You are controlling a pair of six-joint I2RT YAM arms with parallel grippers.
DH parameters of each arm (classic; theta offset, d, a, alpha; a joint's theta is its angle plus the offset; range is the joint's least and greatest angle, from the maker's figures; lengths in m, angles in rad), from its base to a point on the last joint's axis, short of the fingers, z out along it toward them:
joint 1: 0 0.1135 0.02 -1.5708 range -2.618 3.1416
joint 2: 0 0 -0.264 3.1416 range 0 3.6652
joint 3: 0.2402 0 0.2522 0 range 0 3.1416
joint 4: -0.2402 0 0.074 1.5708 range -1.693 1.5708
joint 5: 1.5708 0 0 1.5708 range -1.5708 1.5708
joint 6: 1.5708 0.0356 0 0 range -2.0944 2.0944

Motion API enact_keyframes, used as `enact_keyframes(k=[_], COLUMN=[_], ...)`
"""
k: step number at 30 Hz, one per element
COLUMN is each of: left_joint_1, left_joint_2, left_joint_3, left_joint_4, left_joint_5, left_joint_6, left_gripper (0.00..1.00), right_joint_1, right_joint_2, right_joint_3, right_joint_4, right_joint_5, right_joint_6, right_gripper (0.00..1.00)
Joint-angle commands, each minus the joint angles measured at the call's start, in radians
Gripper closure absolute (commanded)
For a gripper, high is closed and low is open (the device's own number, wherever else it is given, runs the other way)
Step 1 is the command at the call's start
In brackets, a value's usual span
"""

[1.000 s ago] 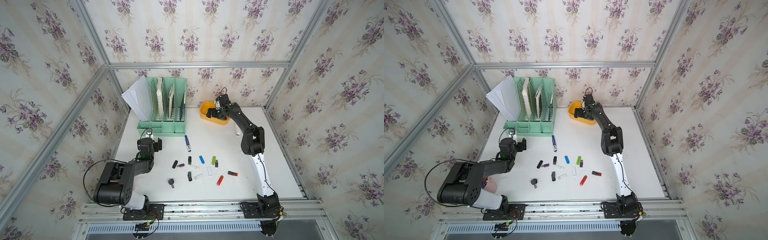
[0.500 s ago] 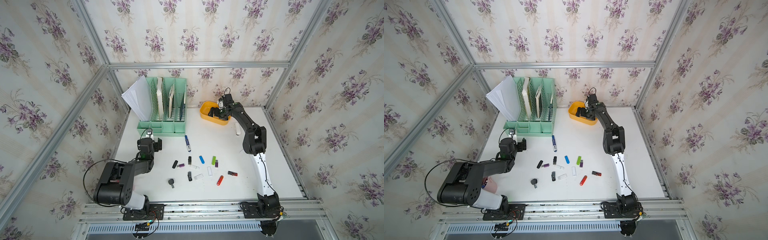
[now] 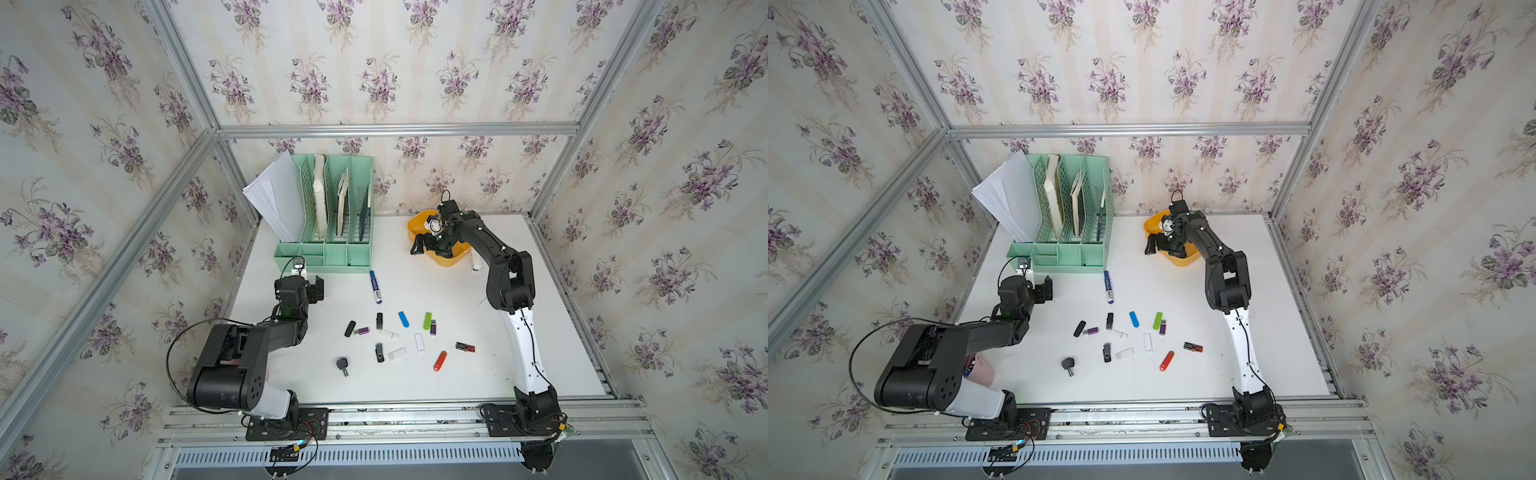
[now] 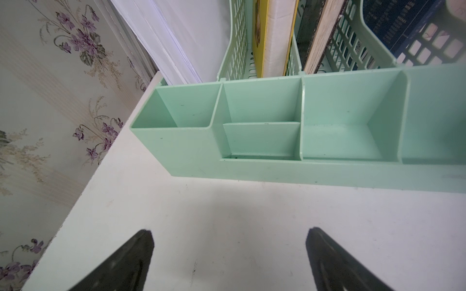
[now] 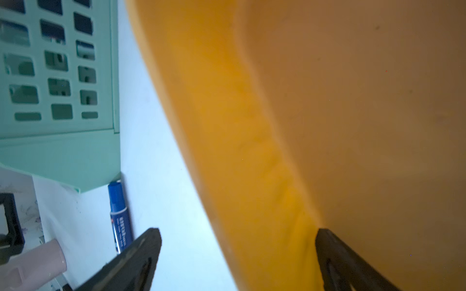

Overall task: Put the usb flash drive into the storage box
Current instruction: Move the storage box to the center of the board.

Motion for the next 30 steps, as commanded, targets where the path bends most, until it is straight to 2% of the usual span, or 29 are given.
enact_keyframes(k=[1,20,30], left_joint_1=[0.0,0.0,0.0], left_joint_2=[0.002,0.001,0.001], left_joint_3=[0.005,0.005,0.004], left_joint_4=[0.0,0.0,0.001], left_joint_5=[0.004,0.004,0.004], left_joint_6=[-0.004,-0.004,-0.003], left_gripper=[0.01,0.01,0.01], right_joint_1=[0.027,0.172,0.208], right_joint_2=[-0.035,-0.153,-0.177], right_joint_3=[-0.049,-0.271,-0.315], right_joint_4=[-0.008,0.073,0.06], right_joint_5=[-0.011,-0.057,-0.081], right_joint_6=[-0.037,-0.01,-0.031], right_gripper=[0.0,0.0,0.0])
